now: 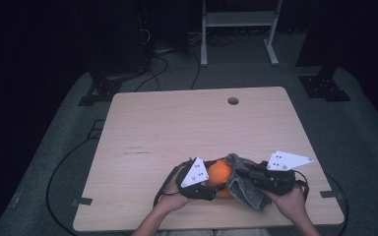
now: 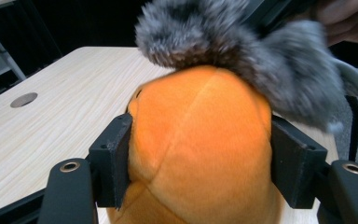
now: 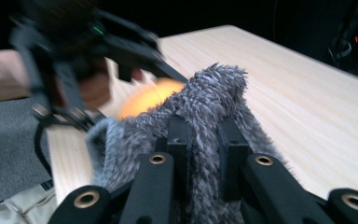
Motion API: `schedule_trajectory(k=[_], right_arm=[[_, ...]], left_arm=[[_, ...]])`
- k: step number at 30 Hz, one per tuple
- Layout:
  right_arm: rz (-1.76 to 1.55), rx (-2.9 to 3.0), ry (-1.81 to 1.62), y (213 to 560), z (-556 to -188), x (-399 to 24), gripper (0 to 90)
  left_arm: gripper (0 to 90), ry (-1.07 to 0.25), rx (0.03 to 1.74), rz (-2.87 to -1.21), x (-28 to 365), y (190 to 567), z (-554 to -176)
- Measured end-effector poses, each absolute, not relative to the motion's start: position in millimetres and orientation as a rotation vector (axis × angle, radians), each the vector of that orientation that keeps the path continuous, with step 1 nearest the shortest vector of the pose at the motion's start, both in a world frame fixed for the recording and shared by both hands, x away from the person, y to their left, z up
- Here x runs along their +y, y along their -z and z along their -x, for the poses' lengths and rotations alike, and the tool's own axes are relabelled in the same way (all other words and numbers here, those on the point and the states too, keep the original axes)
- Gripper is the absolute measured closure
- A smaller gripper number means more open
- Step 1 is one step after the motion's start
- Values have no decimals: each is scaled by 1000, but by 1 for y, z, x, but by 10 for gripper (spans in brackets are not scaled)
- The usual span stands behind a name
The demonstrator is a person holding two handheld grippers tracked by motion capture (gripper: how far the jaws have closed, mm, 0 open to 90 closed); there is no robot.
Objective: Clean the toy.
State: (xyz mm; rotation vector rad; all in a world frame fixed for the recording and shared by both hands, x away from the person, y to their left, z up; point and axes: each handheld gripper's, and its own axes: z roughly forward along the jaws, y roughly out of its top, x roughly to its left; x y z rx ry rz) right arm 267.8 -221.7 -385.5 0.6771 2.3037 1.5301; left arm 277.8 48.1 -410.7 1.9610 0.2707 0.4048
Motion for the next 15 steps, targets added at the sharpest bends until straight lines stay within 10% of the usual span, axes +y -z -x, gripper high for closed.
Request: schedule_trajectory(k=[15], right_arm=[[-840,2370,-1503,416,-286,-234,774]], left_arm=[[293,-349,341,-1969,56,413,-285]])
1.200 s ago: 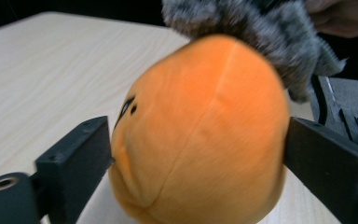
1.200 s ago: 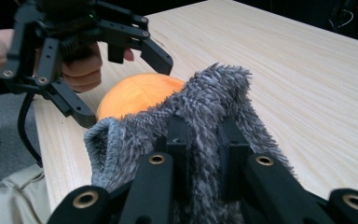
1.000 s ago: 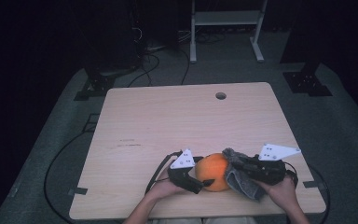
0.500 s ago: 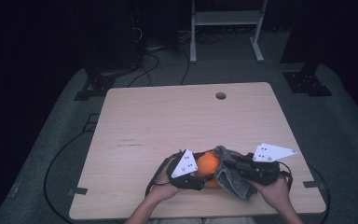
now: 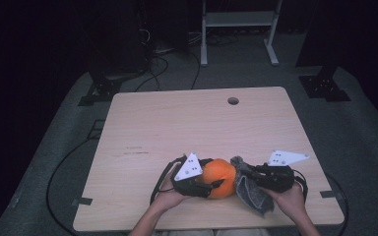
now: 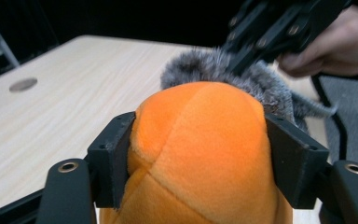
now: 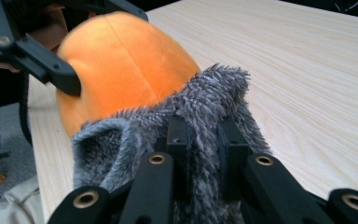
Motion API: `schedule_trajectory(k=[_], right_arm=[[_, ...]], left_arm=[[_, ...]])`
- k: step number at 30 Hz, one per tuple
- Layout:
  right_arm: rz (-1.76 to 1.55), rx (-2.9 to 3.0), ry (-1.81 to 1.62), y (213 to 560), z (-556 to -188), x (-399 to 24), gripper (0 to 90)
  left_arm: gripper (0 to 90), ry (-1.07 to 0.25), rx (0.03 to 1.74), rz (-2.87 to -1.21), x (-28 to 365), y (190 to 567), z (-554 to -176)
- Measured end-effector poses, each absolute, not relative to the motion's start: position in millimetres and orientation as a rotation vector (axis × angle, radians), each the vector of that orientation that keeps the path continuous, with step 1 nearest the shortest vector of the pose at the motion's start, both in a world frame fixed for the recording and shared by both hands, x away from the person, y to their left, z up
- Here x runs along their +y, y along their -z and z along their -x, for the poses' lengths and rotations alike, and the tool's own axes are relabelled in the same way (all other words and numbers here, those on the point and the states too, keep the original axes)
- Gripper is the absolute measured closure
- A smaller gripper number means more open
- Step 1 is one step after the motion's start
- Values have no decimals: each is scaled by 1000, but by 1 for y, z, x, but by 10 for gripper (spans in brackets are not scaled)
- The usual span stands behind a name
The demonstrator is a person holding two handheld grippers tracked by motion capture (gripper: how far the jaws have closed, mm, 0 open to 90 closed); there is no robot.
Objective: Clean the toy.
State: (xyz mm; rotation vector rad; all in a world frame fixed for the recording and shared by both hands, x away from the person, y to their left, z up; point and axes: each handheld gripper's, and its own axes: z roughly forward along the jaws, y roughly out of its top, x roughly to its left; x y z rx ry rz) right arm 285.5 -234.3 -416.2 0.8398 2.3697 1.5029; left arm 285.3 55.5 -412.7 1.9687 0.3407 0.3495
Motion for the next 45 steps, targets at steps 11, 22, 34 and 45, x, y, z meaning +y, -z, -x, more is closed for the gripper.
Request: schedule_trajectory(k=[11,22,34,45], right_arm=[[-731,2366,-1561,403,-275,-215,773],[-805,2341,-1547,411,-280,-231,771],[-847,2282,-1564,412,-279,-238,774],[-853,2332,-1588,420,-296,-214,776]], left_arm=[[78,-301,349,-1913,54,415,-290],[109,-173,283,-1906,65,423,-298],[258,-98,331,-1914,61,429,-303],[279,-224,385,-1906,74,425,-294]])
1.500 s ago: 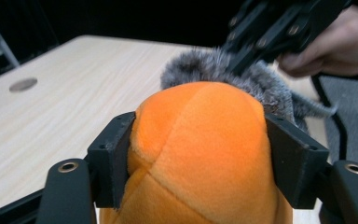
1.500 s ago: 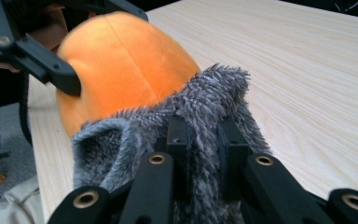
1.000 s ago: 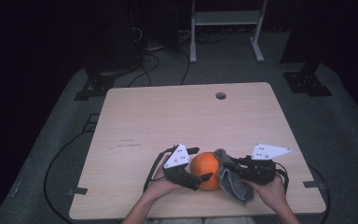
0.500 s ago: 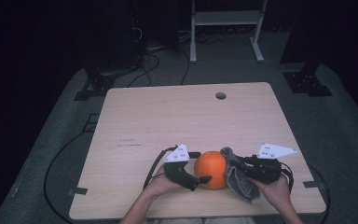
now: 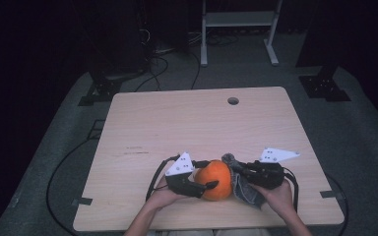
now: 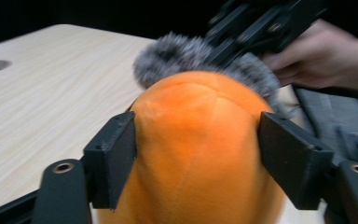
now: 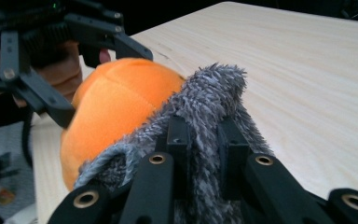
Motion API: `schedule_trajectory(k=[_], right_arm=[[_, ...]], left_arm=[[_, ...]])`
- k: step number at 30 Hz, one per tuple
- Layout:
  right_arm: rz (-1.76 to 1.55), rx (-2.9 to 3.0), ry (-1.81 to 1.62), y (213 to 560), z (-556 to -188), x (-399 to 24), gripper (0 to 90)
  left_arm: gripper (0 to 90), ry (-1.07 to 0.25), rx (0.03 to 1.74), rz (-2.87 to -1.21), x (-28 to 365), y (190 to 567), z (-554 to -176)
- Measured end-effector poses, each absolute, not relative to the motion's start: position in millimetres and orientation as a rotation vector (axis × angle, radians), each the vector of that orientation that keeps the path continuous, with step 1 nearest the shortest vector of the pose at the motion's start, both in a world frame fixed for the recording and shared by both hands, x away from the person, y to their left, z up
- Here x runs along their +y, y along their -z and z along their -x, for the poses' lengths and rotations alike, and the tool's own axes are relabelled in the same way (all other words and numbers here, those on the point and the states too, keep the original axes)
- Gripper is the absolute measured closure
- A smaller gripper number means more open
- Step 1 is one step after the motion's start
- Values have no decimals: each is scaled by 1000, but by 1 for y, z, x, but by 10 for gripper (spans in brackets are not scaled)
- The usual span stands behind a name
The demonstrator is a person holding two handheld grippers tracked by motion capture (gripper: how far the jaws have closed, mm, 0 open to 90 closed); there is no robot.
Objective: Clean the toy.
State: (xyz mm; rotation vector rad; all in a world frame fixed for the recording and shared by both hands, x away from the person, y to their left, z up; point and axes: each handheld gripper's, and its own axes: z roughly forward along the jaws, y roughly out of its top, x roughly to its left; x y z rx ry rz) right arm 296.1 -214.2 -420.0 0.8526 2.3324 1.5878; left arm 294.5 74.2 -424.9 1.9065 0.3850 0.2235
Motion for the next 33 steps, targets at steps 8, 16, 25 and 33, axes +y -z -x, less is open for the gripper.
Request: schedule_trajectory(k=[8,16,25,33], right_arm=[[-667,2318,-1572,404,-275,-201,779],[-729,2308,-1610,411,-284,-210,777],[-581,2300,-1478,394,-257,-201,780],[-643,2297,-1500,401,-277,-212,781]], left_arm=[[205,-225,320,-1874,73,419,-291],[161,-287,311,-1983,64,442,-293],[309,-319,259,-2007,53,441,-282],[328,-297,267,-2010,57,439,-285]])
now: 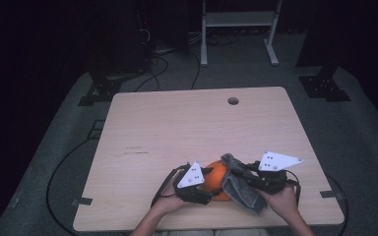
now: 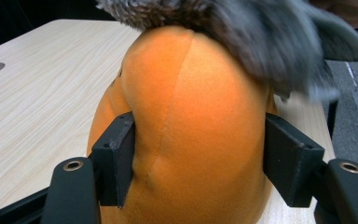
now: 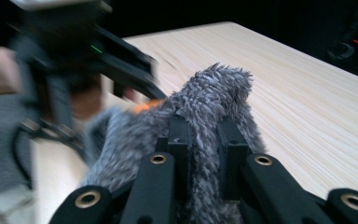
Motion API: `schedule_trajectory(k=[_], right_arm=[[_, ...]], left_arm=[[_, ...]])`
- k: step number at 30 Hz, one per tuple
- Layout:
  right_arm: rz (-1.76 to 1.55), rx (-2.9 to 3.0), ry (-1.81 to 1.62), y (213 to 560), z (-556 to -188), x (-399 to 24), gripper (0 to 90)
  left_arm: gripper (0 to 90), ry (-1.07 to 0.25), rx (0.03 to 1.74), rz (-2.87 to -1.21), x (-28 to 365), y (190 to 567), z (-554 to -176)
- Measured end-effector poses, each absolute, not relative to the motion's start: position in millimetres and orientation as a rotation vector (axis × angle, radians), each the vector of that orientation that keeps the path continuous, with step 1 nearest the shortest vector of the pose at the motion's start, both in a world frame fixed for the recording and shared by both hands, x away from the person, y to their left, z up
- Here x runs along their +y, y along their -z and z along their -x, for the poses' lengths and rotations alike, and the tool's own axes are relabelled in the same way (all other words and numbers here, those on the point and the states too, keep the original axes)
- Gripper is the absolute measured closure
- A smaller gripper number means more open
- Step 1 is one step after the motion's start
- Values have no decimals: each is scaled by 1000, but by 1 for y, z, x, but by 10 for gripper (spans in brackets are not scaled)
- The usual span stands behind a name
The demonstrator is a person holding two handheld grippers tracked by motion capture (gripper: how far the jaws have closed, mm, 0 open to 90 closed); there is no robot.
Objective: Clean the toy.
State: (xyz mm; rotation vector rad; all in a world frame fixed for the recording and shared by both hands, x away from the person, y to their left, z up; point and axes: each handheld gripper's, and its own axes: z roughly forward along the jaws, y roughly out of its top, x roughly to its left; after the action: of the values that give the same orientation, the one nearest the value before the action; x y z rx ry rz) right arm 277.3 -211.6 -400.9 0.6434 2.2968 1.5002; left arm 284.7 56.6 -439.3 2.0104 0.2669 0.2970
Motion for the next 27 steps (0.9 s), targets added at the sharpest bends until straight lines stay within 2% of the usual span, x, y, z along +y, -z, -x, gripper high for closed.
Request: schedule_trajectory(k=[5,12,18,23,27], right_arm=[[-690,2298,-1430,406,-268,-226,781],[-531,2318,-1444,393,-260,-202,779],[-585,2307,-1519,405,-267,-216,778],[-531,2307,-1470,397,-256,-210,779],[-512,2325,-1458,392,-261,-203,779]], left_arm=[[326,-296,285,-2000,56,439,-286],[329,-289,278,-1990,51,441,-283],[154,-221,323,-1972,55,440,-292],[266,-246,301,-1971,51,444,-288],[306,-257,285,-1980,51,444,-286]])
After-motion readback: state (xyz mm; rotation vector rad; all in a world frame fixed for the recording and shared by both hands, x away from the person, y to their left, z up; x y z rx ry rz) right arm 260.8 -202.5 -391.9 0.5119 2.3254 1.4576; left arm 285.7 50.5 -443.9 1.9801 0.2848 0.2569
